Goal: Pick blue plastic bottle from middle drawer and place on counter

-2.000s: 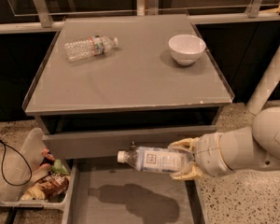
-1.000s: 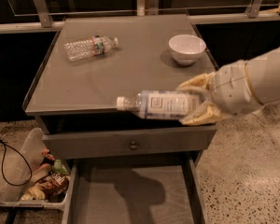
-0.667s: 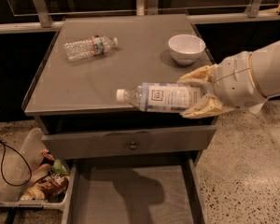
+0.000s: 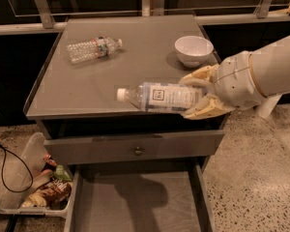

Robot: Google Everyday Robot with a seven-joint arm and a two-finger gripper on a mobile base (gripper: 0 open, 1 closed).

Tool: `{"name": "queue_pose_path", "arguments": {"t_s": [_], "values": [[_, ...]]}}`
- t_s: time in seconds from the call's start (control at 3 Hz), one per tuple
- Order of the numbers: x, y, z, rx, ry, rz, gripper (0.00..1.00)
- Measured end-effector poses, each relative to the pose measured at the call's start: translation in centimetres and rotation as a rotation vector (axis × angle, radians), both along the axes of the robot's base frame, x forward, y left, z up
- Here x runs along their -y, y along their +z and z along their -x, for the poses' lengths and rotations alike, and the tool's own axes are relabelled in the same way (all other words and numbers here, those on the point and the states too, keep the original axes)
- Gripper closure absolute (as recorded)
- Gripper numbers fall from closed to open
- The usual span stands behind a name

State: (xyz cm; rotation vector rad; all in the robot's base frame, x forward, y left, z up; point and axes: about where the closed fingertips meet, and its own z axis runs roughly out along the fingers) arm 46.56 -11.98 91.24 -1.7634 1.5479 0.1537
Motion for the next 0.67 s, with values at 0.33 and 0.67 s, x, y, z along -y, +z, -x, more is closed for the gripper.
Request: {"name": "queue_pose_path", "arguments": {"t_s": [0.33, 0.67], "values": [[-0.3, 0.2, -3.8, -0.016, -0.053, -0.022, 1.0], [-1.3, 0.7, -8.9, -0.058, -0.138, -0.105, 1.0]]}}
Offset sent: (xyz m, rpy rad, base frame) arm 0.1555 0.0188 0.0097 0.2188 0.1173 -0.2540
